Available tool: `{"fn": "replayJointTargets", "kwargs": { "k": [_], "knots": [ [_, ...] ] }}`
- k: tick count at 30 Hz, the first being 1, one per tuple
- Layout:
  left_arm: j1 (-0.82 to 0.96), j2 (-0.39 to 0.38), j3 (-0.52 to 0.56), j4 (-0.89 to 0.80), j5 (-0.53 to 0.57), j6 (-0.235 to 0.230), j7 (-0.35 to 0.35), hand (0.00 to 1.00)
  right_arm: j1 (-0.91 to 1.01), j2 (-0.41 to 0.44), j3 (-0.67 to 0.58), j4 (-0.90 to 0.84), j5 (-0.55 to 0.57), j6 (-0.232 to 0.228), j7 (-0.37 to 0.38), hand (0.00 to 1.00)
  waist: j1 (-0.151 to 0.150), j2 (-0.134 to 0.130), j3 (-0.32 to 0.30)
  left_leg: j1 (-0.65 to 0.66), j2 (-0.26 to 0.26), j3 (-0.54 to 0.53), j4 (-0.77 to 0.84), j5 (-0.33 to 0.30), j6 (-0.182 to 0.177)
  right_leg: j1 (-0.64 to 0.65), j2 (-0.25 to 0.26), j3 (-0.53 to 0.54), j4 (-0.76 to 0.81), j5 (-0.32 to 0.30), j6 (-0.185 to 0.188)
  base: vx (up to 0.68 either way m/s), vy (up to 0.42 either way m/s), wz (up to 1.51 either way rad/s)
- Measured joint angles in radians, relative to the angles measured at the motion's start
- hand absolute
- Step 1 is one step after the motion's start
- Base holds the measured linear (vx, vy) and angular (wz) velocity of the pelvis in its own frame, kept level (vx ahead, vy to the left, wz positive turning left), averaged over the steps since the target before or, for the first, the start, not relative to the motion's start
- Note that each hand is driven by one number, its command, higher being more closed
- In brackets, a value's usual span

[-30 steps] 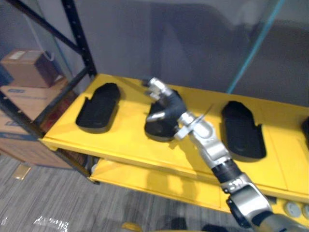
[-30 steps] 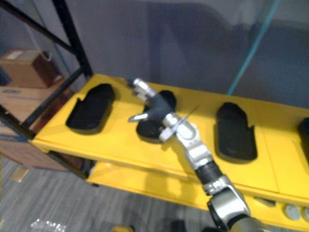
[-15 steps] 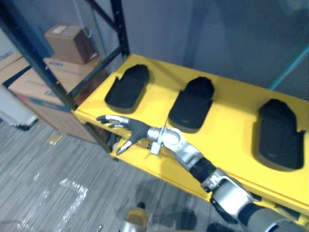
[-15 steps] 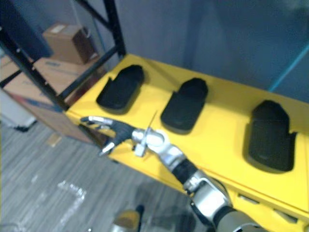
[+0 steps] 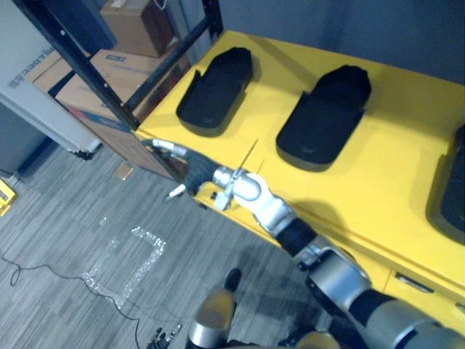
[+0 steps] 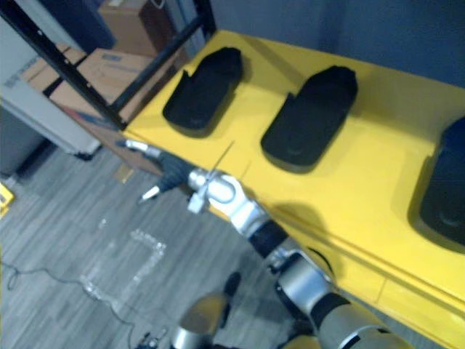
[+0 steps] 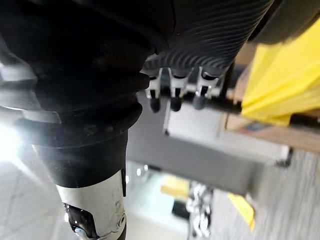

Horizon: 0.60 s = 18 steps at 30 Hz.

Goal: Walk over and take plastic housings, then place them on the shelf

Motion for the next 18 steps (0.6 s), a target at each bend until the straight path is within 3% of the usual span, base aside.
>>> {"fn": "replayJointTargets", "kwargs": {
  "k": [4,18],
  "knots": [
    [-0.004,0.001,-0.04,-0.001,0.0,-0.001,0.0,0.0,-0.025,0.001,0.0,0.036,-0.039,-0.005,-0.048,0.0,0.0,0.009,0.004,-0.002,0.006,0.013,0.002,0.0,0.0,-0.014,0.003,0.016,0.003,-0.001,-0.002,0.0,-0.016,-0.08],
    [-0.037,0.009,-0.103,-0.023,-0.005,-0.01,0.041,0.0,-0.104,-0.003,0.012,0.208,-0.183,0.02,-0.097,0.0,0.013,0.048,0.041,-0.045,0.007,0.013,0.042,-0.002,0.001,-0.041,0.003,0.017,0.017,-0.001,-0.002,-0.01,-0.002,0.0]
  ]
}}
